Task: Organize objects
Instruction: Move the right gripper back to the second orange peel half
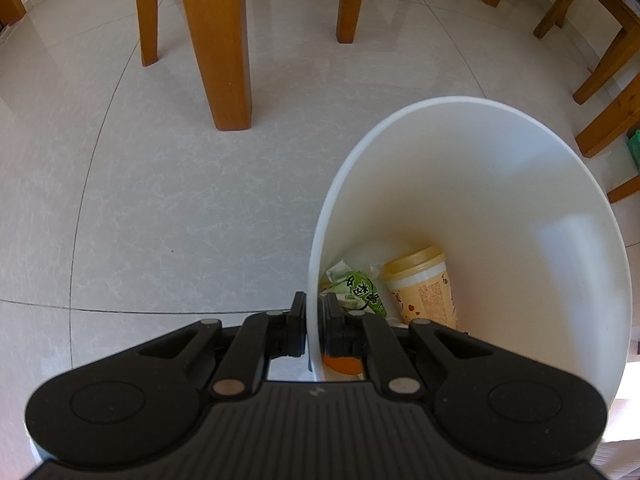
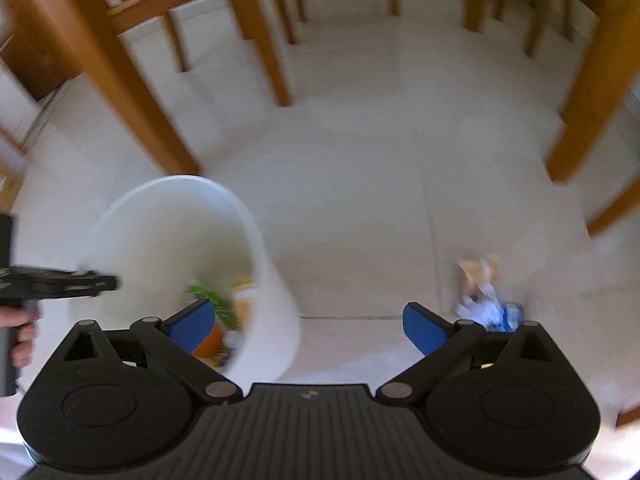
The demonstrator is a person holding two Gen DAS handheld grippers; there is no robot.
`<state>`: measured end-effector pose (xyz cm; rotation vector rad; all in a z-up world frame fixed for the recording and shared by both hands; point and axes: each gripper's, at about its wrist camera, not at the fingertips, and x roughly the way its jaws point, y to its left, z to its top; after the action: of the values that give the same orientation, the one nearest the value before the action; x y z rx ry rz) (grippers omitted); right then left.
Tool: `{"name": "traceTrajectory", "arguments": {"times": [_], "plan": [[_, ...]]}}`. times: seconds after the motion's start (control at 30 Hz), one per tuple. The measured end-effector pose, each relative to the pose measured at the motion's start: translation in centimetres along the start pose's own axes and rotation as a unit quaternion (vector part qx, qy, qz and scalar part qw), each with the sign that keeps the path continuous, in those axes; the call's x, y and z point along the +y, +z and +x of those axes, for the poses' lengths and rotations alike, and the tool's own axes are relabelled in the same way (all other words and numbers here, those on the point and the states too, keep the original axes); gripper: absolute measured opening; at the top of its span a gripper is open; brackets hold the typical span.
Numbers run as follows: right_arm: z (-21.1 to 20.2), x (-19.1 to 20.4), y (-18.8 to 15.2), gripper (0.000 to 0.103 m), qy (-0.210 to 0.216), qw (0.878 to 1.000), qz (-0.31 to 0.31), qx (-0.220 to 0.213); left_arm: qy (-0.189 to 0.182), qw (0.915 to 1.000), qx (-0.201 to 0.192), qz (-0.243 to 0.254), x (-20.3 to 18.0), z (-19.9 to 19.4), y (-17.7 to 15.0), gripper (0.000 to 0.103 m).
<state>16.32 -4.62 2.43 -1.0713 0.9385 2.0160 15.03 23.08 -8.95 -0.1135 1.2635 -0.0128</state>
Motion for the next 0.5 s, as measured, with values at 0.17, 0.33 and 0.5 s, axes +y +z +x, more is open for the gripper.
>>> {"name": "traceTrajectory", "arguments": {"times": [0.17,0.33,0.5], "plan": [[2.8,-5.8,-1.2,0.102,-0.016,0.998,0.059,0.028,0.000,1.0000,0.000,0.000,0.0,0.0,0.0,0.006],[7.4,-11.4,-3.4,0.102,-0.020,0.984,0.169,0.055,0.000,1.0000,0.000,0.001,0.0,0.0,0.0,0.006],[11.9,-15.1,-6.1,0.102,-0.049,0.975,0.205,0.074,0.000,1.0000,-0.001,0.001,0.0,-0.1,-0.2,0.006]]}}
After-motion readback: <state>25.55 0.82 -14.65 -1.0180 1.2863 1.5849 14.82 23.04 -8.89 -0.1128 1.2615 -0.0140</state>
